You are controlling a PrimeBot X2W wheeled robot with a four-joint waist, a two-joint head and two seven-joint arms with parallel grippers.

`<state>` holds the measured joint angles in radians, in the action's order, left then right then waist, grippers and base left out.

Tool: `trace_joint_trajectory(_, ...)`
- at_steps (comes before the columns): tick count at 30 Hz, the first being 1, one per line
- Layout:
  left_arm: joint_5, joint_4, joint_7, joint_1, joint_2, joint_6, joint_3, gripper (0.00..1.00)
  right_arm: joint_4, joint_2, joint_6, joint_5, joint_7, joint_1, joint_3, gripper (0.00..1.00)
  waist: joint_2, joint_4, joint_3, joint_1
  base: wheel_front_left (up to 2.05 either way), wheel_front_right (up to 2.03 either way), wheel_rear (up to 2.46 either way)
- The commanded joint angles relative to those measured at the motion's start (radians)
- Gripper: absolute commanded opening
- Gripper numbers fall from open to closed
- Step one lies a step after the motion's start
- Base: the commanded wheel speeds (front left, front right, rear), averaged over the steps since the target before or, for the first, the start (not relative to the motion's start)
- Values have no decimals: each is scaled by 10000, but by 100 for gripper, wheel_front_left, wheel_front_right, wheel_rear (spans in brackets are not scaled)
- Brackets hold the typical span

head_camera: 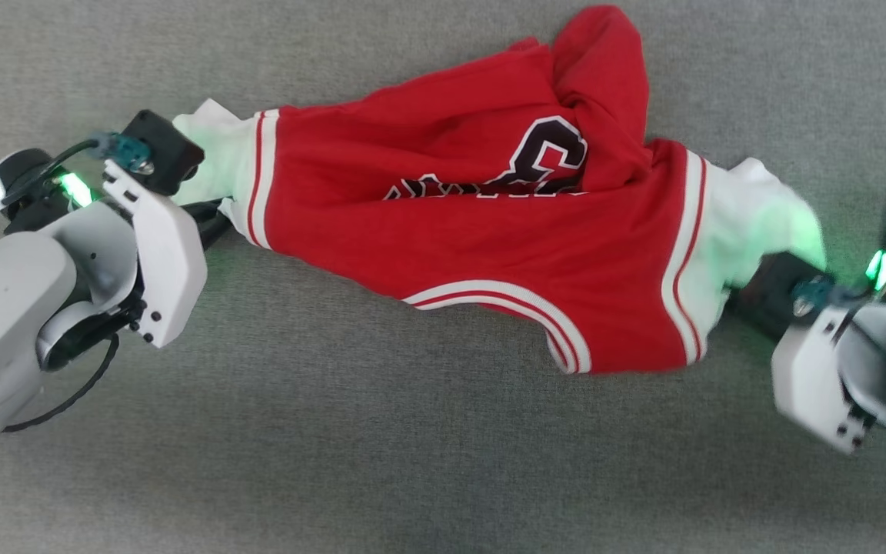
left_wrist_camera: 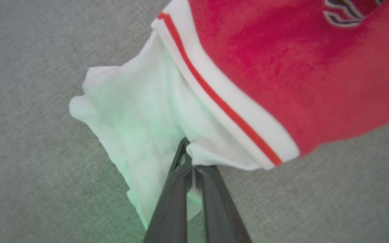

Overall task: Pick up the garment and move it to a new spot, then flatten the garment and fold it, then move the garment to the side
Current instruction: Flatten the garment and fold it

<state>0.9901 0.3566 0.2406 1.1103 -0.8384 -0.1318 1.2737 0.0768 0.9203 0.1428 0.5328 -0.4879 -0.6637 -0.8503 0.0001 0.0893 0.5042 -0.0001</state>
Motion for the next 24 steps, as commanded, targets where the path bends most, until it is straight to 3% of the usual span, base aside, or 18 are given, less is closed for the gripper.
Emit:
trace_joint_trajectory(1,287,-69,-331,-163,-136,24,98,0,-465,-54,-201,-158,173,101,526,0,-1,-54,-312,1,0,0,0)
trace_joint_trajectory(4,542,-290,-763,-58,-272,24,64,0,-334,-66,-145,-74,479,357,1087,0,-1,-97,-558,1,0,0,0)
trace_joint_trajectory(9,1445,-1019,-2019,174,-742,24,62,0,161,-10,-143,251,888,1104,2968,0,-1,-185,-1078,1,0,0,0)
trace_joint_trajectory(15,2828,-1791,-3198,692,-914,24,27,0,1047,-148,-142,930,829,1827,5091,0,-1,-181,-1166,1,0,0,0)
trace_joint_trajectory(19,3286,-1241,-3864,1300,-570,24,-165,0,1246,-624,-143,1666,961,1204,6100,0,-1,-229,-782,1,0,0,0)
trace_joint_trajectory(24,4768,155,-4149,2389,363,24,-1083,0,151,-1942,-142,2391,986,-1021,6534,0,-1,-434,-6,1,0,0,0)
